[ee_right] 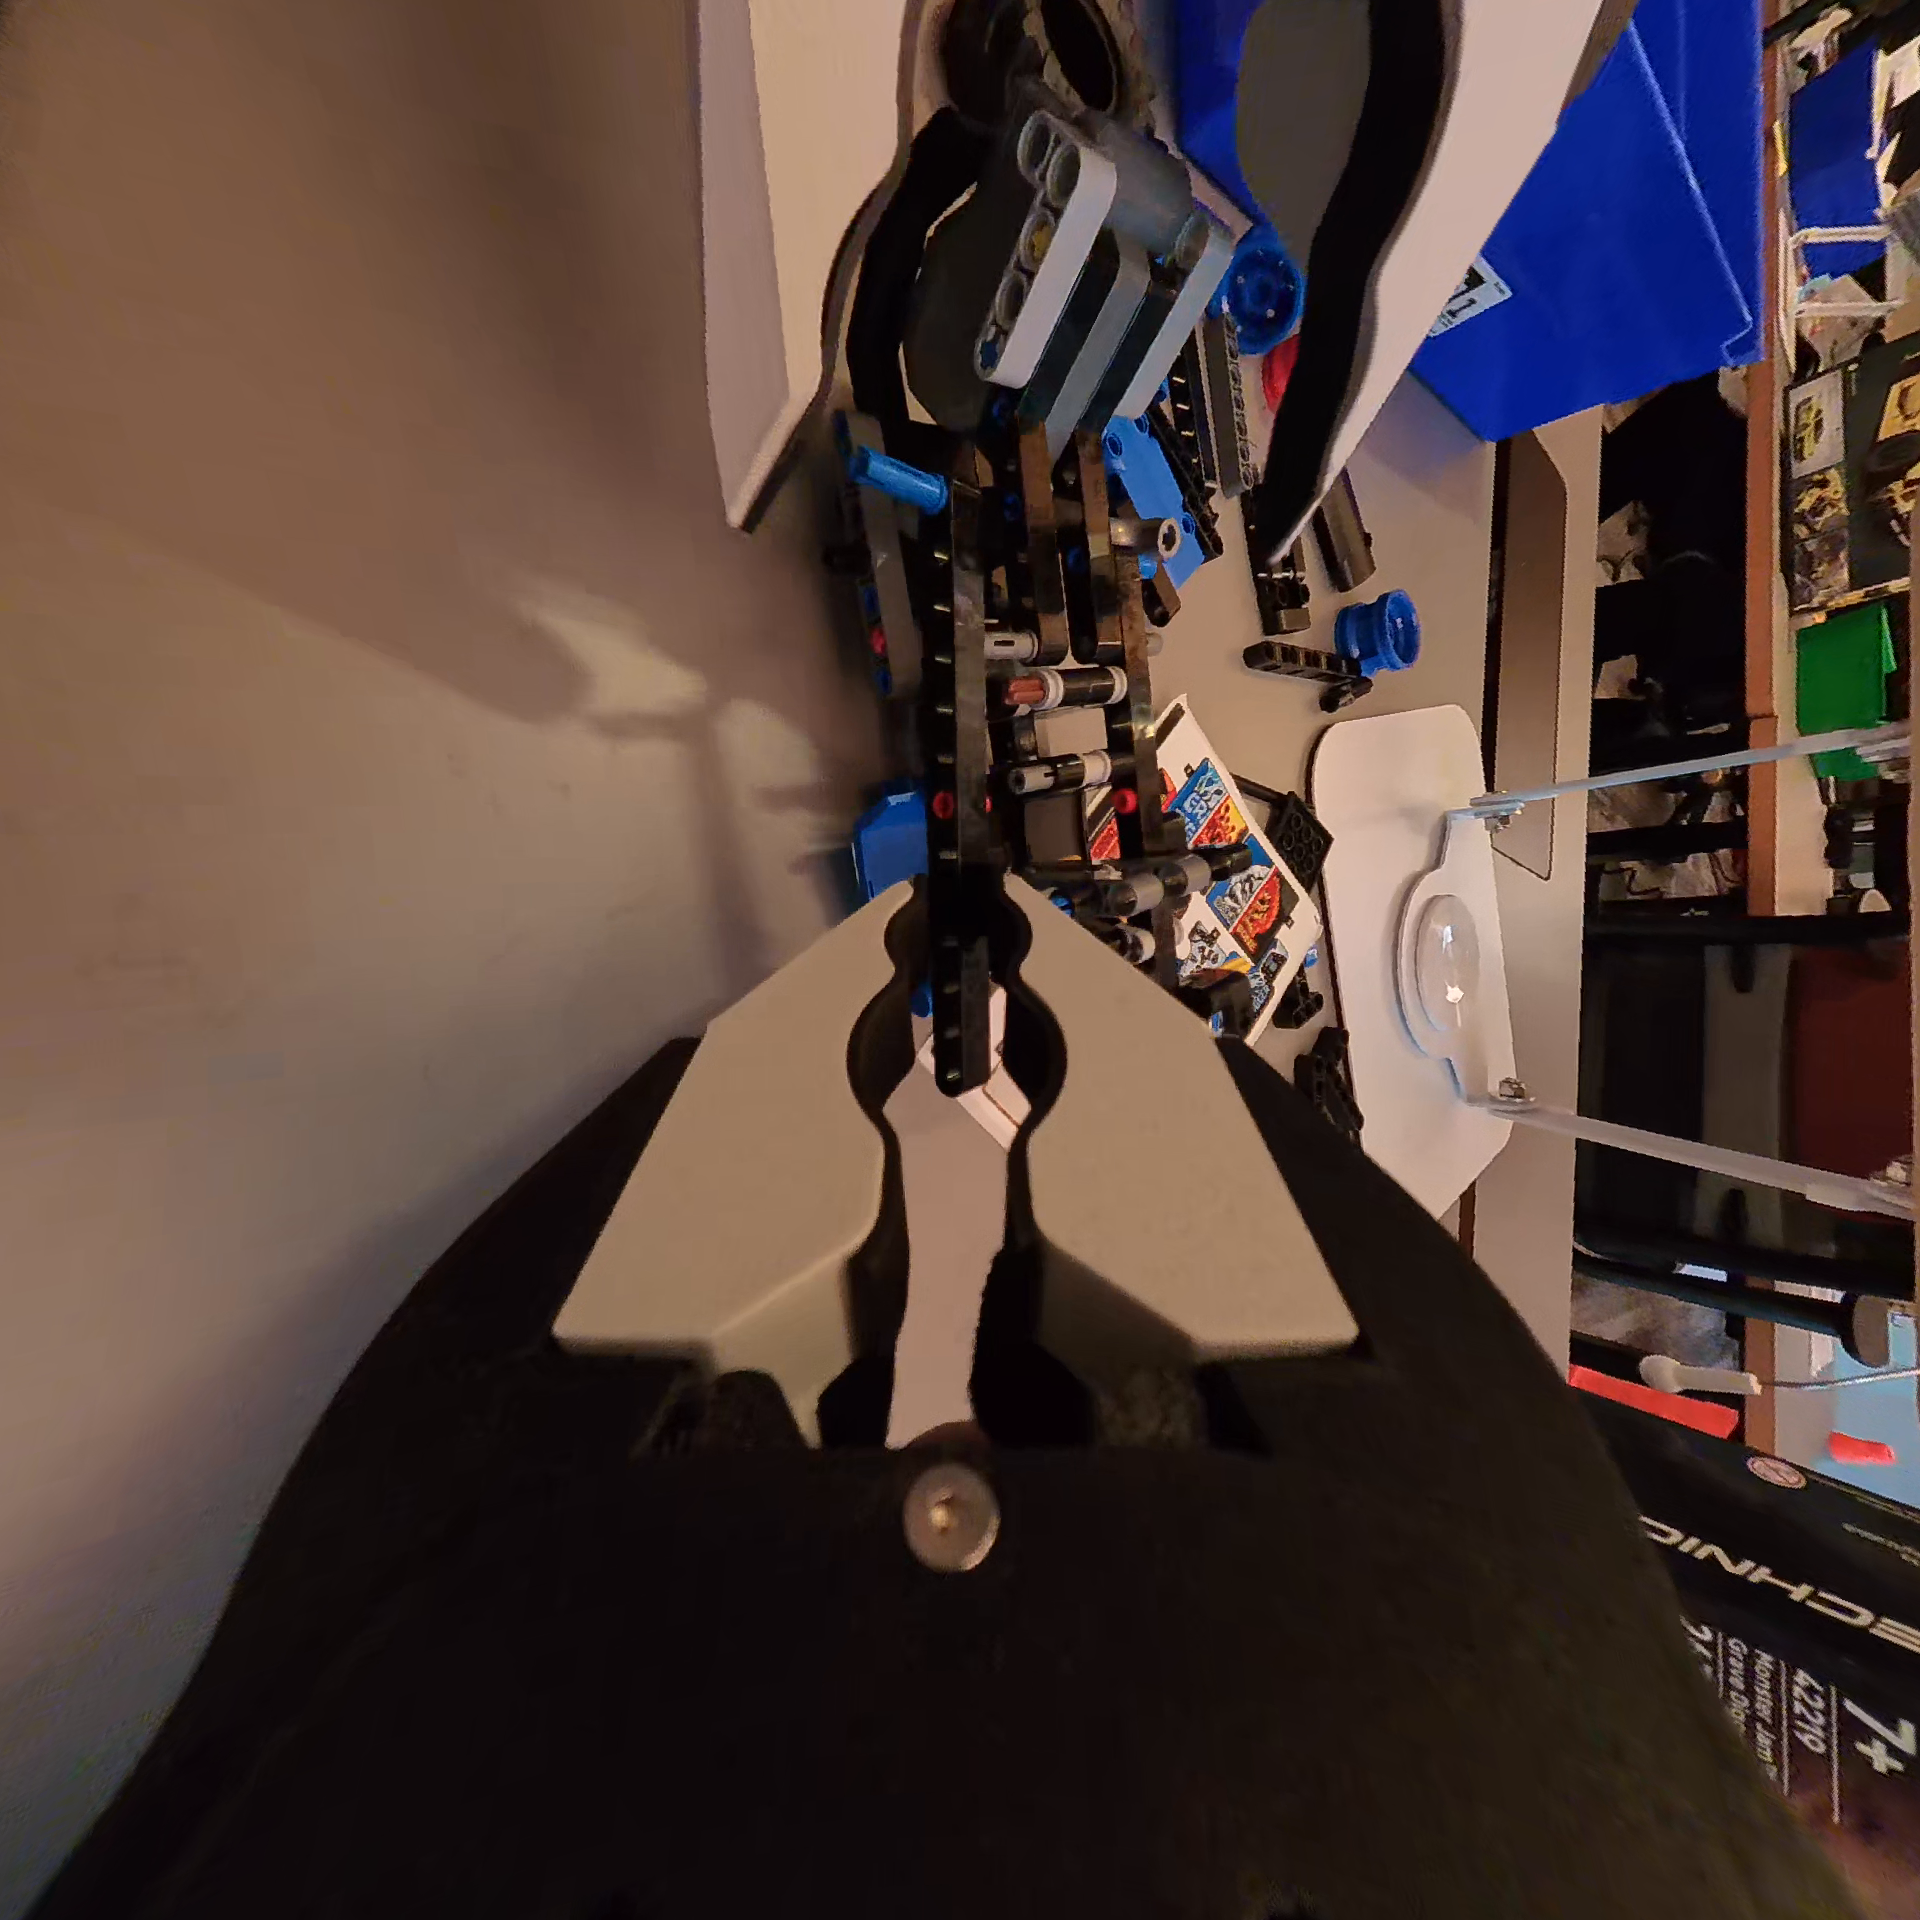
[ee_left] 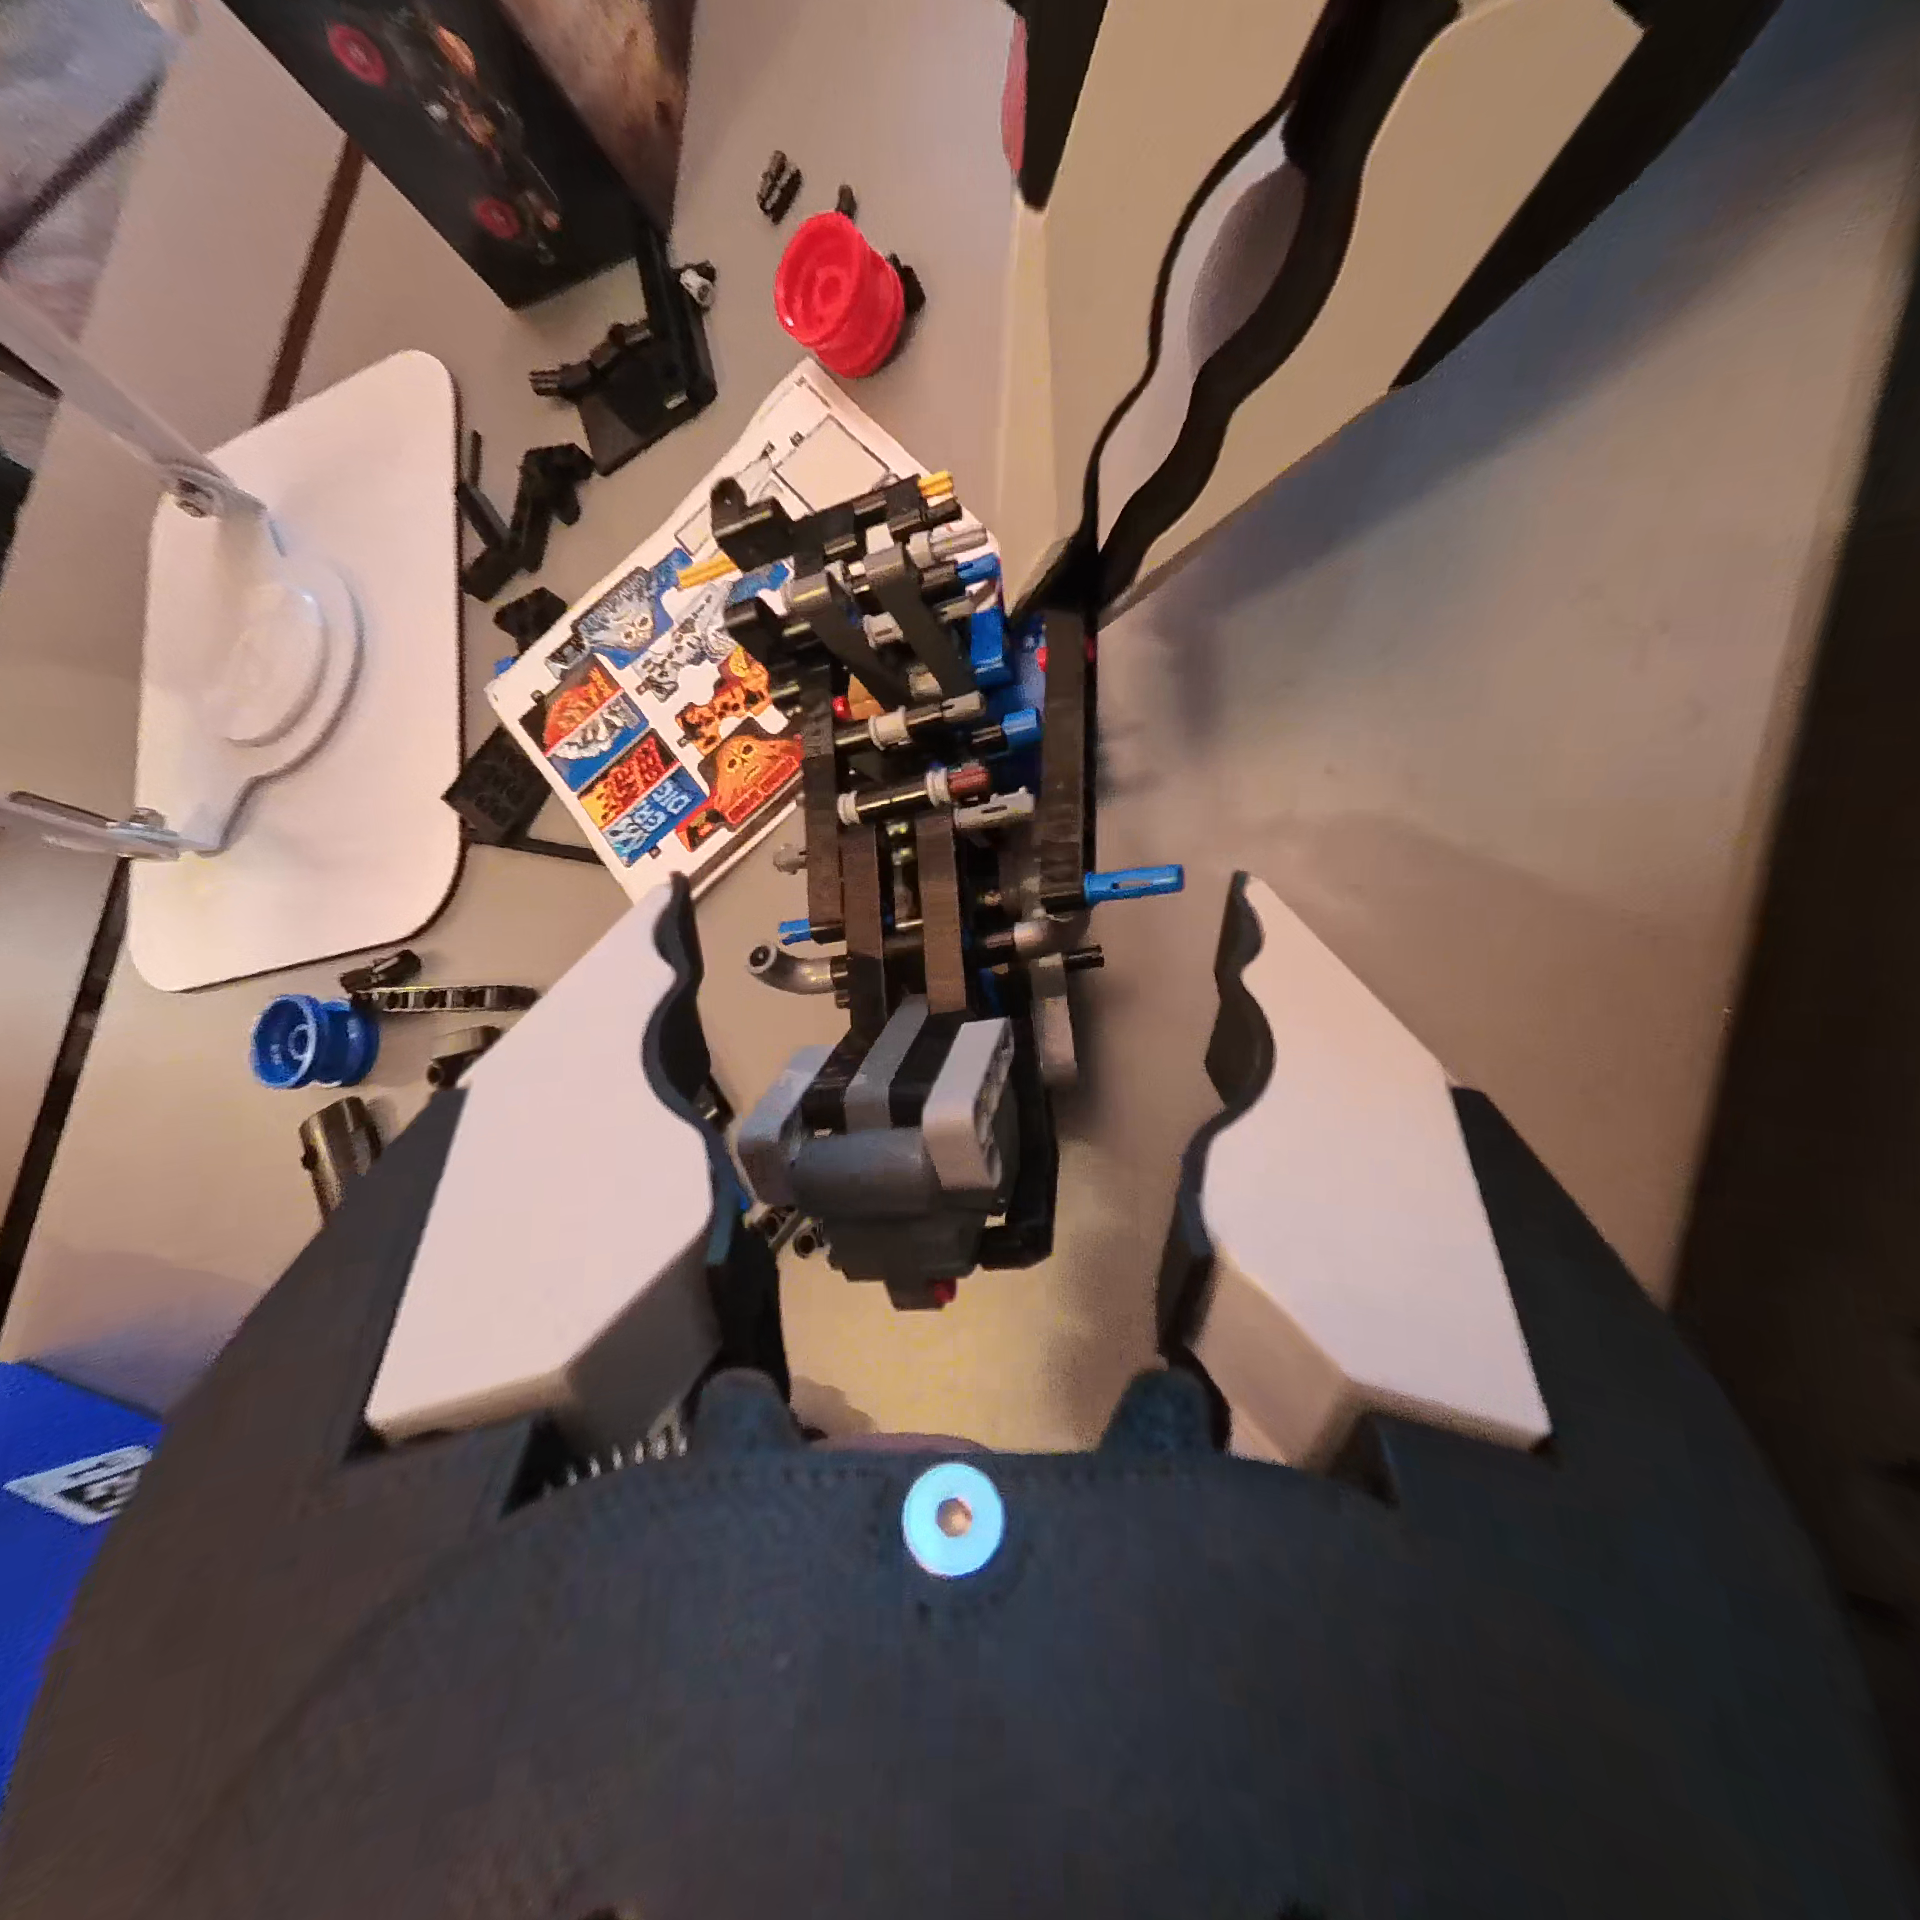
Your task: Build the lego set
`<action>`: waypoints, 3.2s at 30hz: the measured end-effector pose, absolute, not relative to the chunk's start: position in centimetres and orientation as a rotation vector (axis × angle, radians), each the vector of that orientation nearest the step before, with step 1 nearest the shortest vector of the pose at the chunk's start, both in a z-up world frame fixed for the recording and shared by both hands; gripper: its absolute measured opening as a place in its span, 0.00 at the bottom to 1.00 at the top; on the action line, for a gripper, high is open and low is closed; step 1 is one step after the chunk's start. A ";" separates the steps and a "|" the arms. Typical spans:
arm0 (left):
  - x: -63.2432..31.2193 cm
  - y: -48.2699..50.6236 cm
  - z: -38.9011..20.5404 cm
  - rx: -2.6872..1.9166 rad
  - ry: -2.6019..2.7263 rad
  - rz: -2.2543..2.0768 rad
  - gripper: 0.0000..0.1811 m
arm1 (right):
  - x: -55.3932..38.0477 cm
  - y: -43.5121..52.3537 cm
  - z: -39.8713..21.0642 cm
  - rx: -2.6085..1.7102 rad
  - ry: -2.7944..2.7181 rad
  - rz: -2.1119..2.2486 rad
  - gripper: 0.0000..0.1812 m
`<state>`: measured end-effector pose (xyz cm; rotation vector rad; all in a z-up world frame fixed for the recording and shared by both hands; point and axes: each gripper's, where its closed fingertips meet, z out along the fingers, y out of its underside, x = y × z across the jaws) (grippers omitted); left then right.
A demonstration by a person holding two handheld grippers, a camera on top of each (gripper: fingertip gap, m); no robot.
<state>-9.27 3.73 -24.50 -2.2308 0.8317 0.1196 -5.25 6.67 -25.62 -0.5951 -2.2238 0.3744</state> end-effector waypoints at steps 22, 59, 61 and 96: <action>-9.0 4.7 -26.6 -2.214 0.799 -0.145 0.46 | -4.6 6.5 -25.5 -0.554 -2.198 0.337 0.04; -9.5 4.5 -26.3 -2.176 0.711 -0.281 0.45 | -3.1 6.8 -24.9 -0.576 -2.142 0.391 0.04; -9.4 4.5 -26.3 -2.175 0.714 -0.281 0.46 | -3.1 6.8 -24.9 -0.572 -2.142 0.387 0.05; -9.2 4.5 -26.3 -2.171 0.706 -0.287 0.46 | -4.5 8.6 -24.6 -0.461 -2.093 0.259 0.04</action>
